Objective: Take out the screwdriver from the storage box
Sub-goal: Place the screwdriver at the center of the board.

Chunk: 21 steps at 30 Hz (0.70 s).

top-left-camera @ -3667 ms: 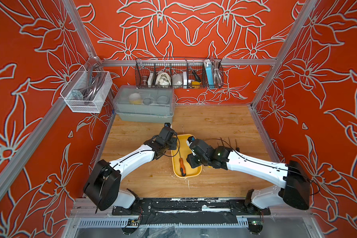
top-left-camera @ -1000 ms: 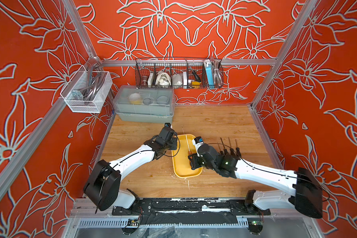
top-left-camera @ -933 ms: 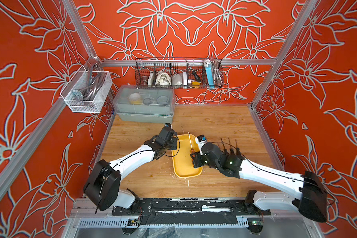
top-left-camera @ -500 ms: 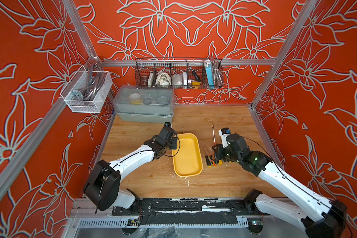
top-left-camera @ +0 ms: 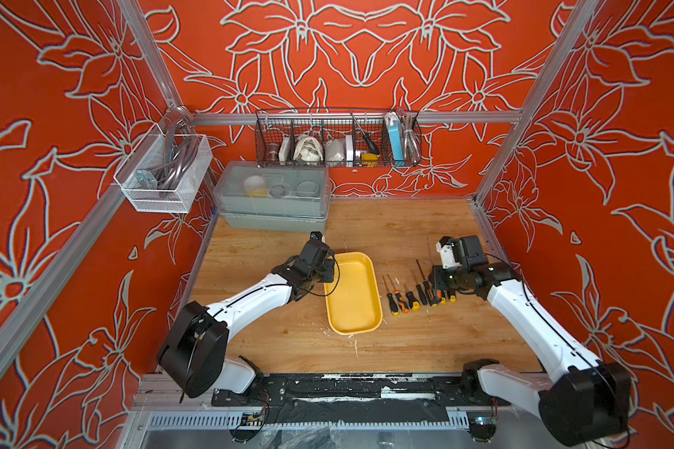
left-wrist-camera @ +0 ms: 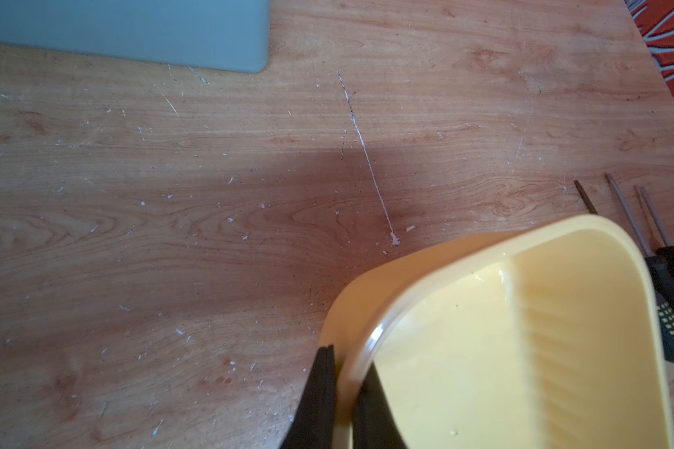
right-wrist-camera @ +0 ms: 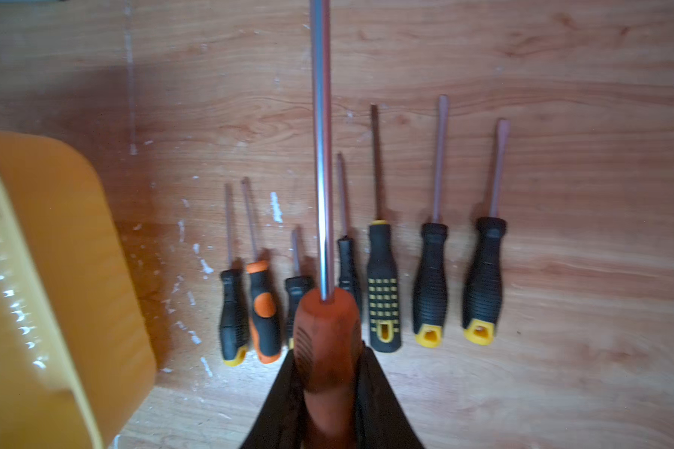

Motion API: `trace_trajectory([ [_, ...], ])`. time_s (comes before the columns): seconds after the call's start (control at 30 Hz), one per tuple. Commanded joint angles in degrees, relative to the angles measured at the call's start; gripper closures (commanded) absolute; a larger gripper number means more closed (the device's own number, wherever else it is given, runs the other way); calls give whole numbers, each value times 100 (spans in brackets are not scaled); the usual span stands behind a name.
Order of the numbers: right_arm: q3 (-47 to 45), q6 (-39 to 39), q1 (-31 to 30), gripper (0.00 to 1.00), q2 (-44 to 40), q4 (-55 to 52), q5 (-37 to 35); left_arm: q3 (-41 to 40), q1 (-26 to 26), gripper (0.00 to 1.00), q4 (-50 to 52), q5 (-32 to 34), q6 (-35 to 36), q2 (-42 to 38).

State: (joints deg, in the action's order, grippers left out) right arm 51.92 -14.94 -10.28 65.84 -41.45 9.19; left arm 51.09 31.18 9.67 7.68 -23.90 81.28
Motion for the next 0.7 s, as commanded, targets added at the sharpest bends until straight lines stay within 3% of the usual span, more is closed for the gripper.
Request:
trace_trajectory([
  [0.0,116,529,492,100,186,-137,130,-38,20,100,-181,-4,-79,-164],
  [0.2,147,809,1548,100,816,109,368,-101,20,100,-283,-132,-152,-189],
  [0.67,723,1067,1941,100,1870,455,-836,-92,20,100,-321,-340,-282,-186],
])
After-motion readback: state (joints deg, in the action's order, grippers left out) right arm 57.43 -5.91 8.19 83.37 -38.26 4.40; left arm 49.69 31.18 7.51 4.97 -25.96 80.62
